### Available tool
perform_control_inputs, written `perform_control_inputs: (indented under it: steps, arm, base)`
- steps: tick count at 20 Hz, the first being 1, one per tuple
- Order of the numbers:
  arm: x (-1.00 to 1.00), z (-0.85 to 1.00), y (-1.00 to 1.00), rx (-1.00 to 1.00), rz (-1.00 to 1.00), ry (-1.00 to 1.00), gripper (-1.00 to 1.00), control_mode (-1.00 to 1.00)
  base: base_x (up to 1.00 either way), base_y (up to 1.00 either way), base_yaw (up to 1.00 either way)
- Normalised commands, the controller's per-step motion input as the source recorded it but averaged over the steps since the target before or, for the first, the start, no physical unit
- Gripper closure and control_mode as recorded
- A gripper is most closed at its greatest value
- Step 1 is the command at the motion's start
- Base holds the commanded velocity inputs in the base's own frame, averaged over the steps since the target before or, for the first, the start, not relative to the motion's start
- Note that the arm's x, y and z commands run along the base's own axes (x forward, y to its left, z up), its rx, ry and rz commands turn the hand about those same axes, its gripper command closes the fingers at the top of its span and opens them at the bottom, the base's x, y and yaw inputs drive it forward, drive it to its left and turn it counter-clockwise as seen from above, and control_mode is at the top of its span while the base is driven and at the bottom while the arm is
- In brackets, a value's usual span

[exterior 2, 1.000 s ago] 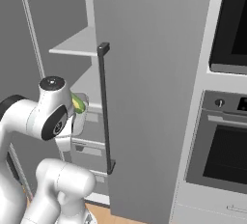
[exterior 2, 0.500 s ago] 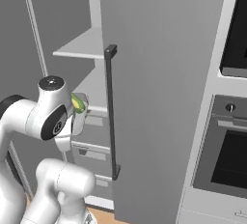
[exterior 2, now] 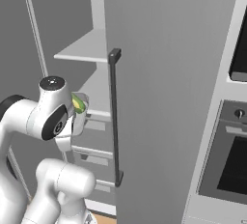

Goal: Take the meat container that has the shrimp and place it on the second highest rack of the freezer. Then take the vegetable container that has the lemon and corn and place it on the highest rack of the freezer.

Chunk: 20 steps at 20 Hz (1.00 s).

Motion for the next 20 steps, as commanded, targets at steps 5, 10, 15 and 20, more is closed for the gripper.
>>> perform_control_inputs:
  steps: [5,10,15,20]
  arm:
    - [0.00,0.00,0.00,0.00,0.00,0.00,1.00,1.00]
    - [0.13,0.00,0.09,0.00,0.00,-0.01,1.00,-1.00]
    - [0.02,0.34,0.03,0.00,0.00,-0.10,1.00,-1.00]
    - [0.04,0.84,0.00,0.00,0.00,-0.02,1.00,-1.00]
  base:
    - [0.27,0.26,0.00]
    - [0.11,0.06,0.00]
    - [0.00,0.00,0.00]
    - [0.00,0.00,0.00]
